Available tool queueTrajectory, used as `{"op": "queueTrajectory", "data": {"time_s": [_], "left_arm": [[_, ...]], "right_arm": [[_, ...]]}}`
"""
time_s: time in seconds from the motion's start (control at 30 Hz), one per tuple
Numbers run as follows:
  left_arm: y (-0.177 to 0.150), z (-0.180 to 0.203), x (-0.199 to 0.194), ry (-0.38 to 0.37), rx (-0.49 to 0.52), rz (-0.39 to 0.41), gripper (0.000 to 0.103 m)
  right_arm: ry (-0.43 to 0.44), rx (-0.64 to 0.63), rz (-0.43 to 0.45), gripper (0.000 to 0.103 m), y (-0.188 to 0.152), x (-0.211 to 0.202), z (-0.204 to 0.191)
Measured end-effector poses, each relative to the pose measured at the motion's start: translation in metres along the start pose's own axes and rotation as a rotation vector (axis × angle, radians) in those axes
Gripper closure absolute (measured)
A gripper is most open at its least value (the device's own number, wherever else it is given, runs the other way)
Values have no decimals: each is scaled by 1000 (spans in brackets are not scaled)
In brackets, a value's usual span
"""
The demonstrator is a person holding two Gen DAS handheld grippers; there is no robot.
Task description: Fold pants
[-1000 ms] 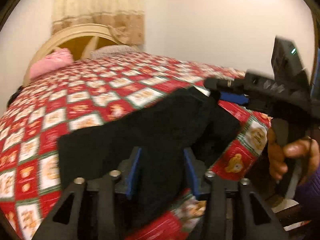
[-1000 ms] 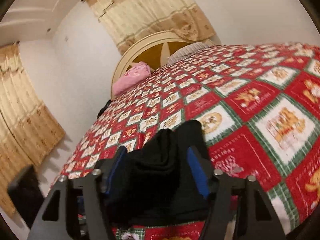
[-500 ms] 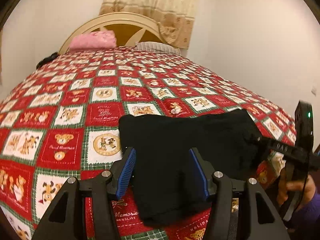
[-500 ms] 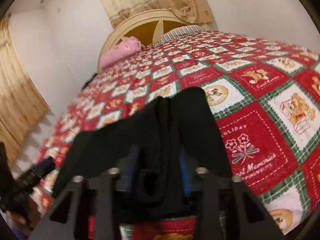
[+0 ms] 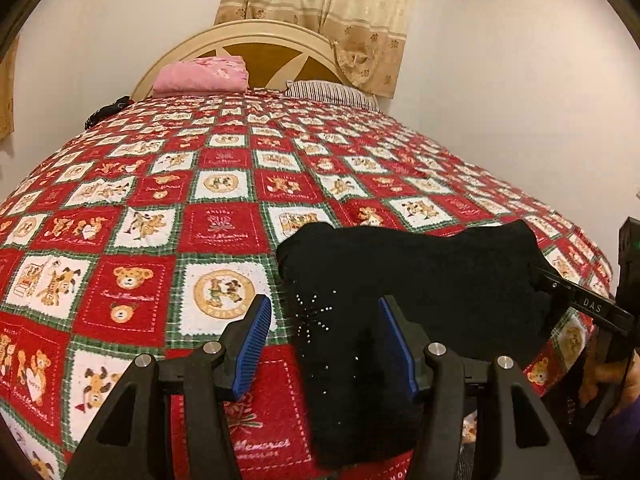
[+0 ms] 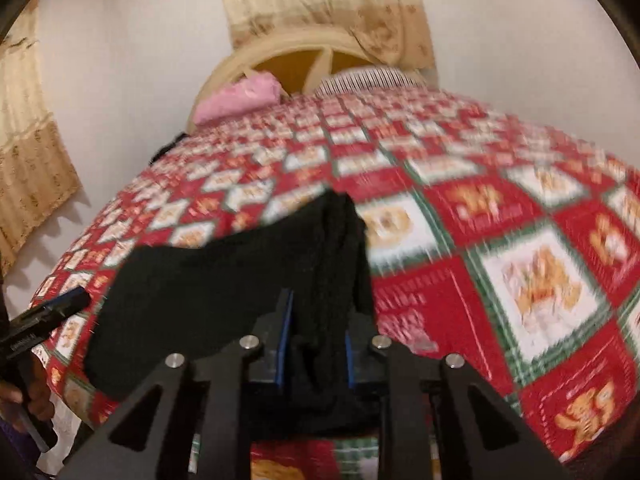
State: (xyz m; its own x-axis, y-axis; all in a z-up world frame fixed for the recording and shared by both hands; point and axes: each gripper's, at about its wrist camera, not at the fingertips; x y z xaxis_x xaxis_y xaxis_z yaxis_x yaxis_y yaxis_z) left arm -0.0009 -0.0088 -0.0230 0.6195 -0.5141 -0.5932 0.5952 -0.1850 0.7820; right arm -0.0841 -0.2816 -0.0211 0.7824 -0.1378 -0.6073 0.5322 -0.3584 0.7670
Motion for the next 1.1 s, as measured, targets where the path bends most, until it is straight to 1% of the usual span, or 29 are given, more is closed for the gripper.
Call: {"op": "queueTrajectory", "data": {"time_s": [0.07, 0.1, 0.13, 0.2, 0.23, 0.27, 0.3, 0.33, 0.37, 0.47, 0.5, 0.53, 0.57, 0.63, 0.67, 0.7, 0.77, 0.83, 0.87, 0.9, 0.93, 0.97, 1.03, 1.1], "left_arm": [[-3, 5, 7, 8, 14, -24, 46], [-6, 9, 12, 21, 36, -43, 46], [-9, 12, 15, 33, 56, -55, 46], [-17, 16, 17, 49, 97, -70, 46], [-19, 17, 16, 48, 104, -71, 46], [-22, 17, 16, 44, 108, -72, 46], [-24, 18, 15, 42, 110, -74, 46], [-26, 18, 14, 45, 112, -74, 46], [-26, 19, 14, 49, 114, -73, 46], [-27, 22, 12, 54, 125, -77, 46], [-29, 23, 11, 55, 131, -81, 46], [-31, 24, 10, 56, 136, -85, 46], [-33, 24, 9, 57, 137, -86, 46], [-37, 23, 6, 51, 124, -88, 46], [-39, 22, 5, 42, 116, -93, 46], [-41, 22, 4, 32, 111, -99, 46], [-45, 23, 1, 27, 115, -111, 46], [-52, 28, -1, 34, 147, -139, 46], [-54, 29, -4, 40, 165, -145, 46], [-56, 29, -7, 39, 178, -149, 46], [-57, 26, -11, 31, 180, -150, 46], [-57, 24, -13, 28, 176, -150, 46], [-56, 14, -23, 38, 161, -139, 46], [-54, 3, -32, 71, 145, -113, 46]], "right_arm": [[2, 4, 31, 76, -4, 0, 3], [-3, -21, 38, 71, -3, -2, 0], [-9, -34, 39, 64, -1, -5, -1], [-77, -31, 86, 61, 5, -21, 3], [-99, -15, 133, 63, 8, -34, 7], [-99, -9, 157, 68, 10, -42, 7], [-84, -11, 183, 83, 12, -53, 8], [-72, -23, 192, 85, 14, -59, 6], [-64, -37, 189, 85, 16, -62, 0], [12, -87, 150, 85, 12, -58, -25], [43, -115, 122, 85, 8, -52, -35], [55, -142, 92, 85, 4, -45, -43], [55, -171, 58, 85, -2, -37, -50], [40, -215, -42, 85, -14, -16, -58], [23, -226, -107, 86, -20, -4, -58], [-4, -237, -145, 88, -26, 5, -56], [-16, -262, -138, 91, -25, 2, -56], [-36, -267, -150, 91, -21, 0, -59], [-41, -261, -142, 91, -20, -2, -60], [-32, -255, -110, 82, -18, -6, -63], [7, -257, -66, 79, -17, -11, -68], [43, -259, -44, 79, -16, -14, -72], [152, -258, -18, 80, -11, -14, -86], [225, -280, -28, 79, -6, -5, -107]]}}
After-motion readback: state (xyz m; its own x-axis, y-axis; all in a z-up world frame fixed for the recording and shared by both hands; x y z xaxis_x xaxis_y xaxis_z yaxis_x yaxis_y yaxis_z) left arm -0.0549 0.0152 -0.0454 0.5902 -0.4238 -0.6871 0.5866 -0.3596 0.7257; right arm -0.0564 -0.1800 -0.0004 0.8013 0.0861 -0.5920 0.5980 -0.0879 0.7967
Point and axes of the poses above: each gripper's, at about its wrist camera, not at the fingertips, and x roughly the way its jaws point, z to its right, y to its top
